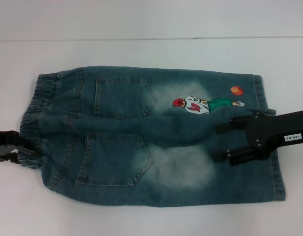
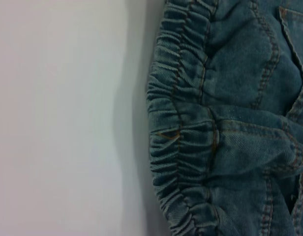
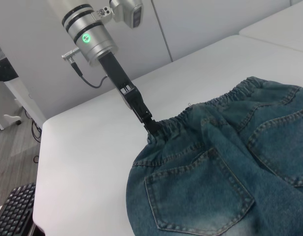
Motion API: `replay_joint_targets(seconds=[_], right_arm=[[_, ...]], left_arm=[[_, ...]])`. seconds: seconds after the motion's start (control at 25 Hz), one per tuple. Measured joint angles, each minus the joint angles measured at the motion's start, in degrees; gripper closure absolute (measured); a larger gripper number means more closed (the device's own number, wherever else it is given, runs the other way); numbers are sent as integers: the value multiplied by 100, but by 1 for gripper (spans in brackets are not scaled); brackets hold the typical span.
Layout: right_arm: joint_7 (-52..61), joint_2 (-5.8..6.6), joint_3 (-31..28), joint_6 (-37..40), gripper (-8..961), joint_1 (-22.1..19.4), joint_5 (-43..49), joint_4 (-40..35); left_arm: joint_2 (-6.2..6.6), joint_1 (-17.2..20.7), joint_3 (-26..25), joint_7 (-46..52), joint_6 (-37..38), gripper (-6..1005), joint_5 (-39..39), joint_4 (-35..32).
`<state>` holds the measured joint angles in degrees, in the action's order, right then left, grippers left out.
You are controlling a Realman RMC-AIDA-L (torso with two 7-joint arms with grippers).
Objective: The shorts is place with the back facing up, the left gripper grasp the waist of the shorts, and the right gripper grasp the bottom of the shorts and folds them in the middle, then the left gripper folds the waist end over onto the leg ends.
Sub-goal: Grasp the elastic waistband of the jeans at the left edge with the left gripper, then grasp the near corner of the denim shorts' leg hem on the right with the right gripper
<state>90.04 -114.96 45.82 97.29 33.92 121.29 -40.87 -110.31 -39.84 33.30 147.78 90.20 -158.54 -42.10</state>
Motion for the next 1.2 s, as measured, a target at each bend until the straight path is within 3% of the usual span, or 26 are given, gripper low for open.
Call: replay_joint_targets(seconds=[0.56,1.0,1.2], right_arm=[[-4,0,-4,-16,36,8,0,0],[1,0,-3,-61,36,-7,0,0],[211,29,-46,-40,36,10,-13,-33]], left_arm=[[-26,89,-37,-128,-154,562,251,-6],[-61,91,36,-188,-160,933,260,8],[-68,91,36,-229,-138,934,263,8]])
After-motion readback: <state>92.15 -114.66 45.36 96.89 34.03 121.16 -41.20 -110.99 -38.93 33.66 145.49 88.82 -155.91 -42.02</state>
